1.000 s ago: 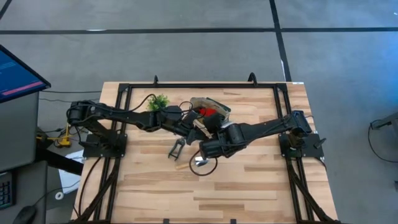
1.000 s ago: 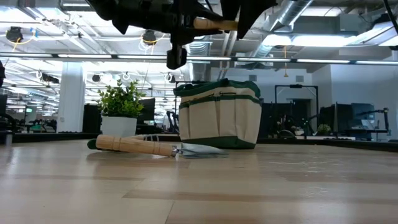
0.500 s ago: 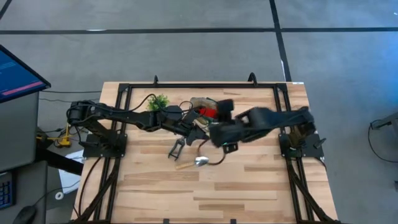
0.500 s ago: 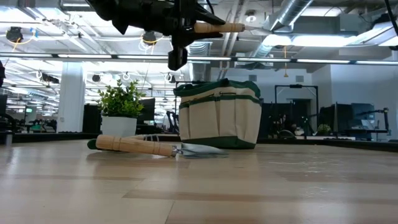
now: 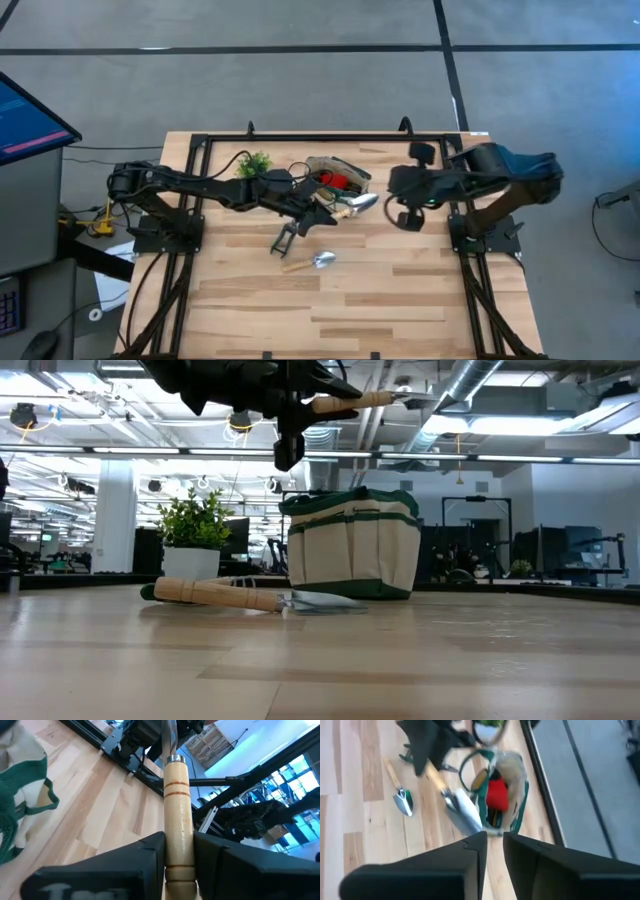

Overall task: Pick & Place Garden tools in Gardening bag
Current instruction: Put the right trowel into the side pocket of the gardening bag

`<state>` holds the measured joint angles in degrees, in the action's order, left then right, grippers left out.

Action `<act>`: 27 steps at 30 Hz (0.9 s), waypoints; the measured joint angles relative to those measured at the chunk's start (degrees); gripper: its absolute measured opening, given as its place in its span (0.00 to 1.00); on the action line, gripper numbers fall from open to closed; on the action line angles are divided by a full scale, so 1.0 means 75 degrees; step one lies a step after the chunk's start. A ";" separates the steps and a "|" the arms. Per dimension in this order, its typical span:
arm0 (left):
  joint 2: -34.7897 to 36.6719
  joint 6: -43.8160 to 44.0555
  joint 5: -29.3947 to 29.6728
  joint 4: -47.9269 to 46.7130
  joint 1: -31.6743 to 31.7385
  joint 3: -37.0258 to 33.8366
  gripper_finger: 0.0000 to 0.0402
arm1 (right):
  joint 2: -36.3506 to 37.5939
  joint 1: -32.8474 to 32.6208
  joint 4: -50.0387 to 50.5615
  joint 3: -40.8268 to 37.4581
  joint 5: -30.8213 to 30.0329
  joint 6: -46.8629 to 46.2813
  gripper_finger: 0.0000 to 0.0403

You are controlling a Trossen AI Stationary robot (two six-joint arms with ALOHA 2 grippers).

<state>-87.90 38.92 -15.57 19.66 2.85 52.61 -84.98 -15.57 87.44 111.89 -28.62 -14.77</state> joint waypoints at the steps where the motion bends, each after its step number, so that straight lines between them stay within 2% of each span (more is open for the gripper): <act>1: 0.0055 -0.0003 -0.0039 -0.0014 0.0001 -0.0008 0.13 | 0.0273 0.0000 -0.0142 -0.0449 0.0003 -0.0172 0.13; 5: 0.0418 -0.0302 -0.0050 0.0135 -0.0052 -0.0016 0.13 | 0.1290 -0.0040 -0.1502 -0.2534 0.0011 -0.0710 0.13; 10: 0.1068 -0.1346 -0.0017 0.0147 -0.0192 -0.0007 0.13 | 0.2262 -0.0183 -0.4297 -0.4688 0.0046 -0.0760 0.13; 16: 0.1541 -0.1947 0.0528 0.0145 -0.0227 -0.0010 0.13 | 0.2890 -0.0228 -0.7446 -0.6138 0.0160 -0.0611 0.13; 20: 0.1587 -0.2147 0.0688 0.0135 -0.0221 -0.0013 0.13 | 0.3065 -0.0221 -0.9596 -0.6909 0.0715 -0.0226 0.13; 27: 0.1572 -0.2157 0.0680 0.0123 -0.0221 -0.0013 0.13 | 0.3197 -0.0198 -1.1346 -0.7854 0.0838 -0.0243 0.13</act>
<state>-76.11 22.74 -10.47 20.58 1.19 52.51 -61.01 -17.06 2.34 52.99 -22.34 -16.59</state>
